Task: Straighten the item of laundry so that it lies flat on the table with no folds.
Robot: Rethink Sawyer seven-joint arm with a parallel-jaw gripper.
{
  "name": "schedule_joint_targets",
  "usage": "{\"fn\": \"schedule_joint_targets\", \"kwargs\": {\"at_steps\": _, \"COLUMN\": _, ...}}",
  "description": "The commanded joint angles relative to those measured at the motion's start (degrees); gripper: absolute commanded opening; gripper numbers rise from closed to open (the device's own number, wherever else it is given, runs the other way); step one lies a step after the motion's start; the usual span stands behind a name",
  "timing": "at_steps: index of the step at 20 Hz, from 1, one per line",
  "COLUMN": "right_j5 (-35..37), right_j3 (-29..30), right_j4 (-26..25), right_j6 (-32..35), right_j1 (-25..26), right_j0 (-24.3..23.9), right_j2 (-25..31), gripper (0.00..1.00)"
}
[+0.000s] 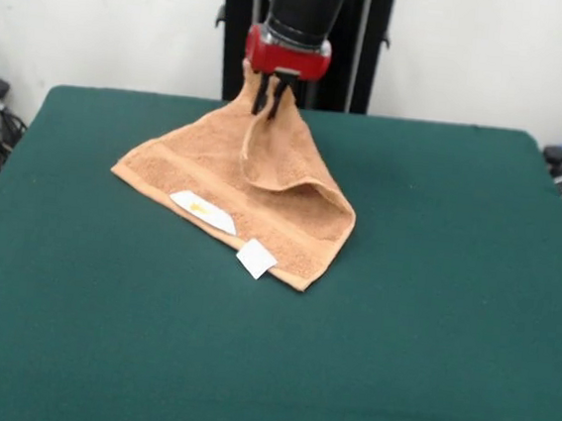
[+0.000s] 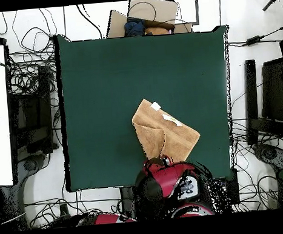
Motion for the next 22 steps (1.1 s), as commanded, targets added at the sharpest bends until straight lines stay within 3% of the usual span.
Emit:
{"fn": "schedule_joint_targets", "kwargs": {"at_steps": 1, "right_j5": -2.09, "right_j3": 0.9, "right_j4": 2.58, "right_j6": 10.29, "right_j1": 0.74, "right_j0": 2.89, "right_j2": -4.59, "gripper": 0.0}}
{"fn": "schedule_joint_targets", "kwargs": {"at_steps": 11, "right_j5": -12.48, "right_j3": -1.77, "right_j4": 7.87, "right_j6": 11.85, "right_j1": 11.19, "right_j0": 10.45, "right_j2": -13.71, "gripper": 0.0}}
{"fn": "schedule_joint_targets", "kwargs": {"at_steps": 22, "right_j5": -12.93, "right_j3": -2.41, "right_j4": 13.27, "right_j6": 9.49, "right_j1": 12.78, "right_j0": 14.18, "right_j2": -16.18, "gripper": 0.0}}
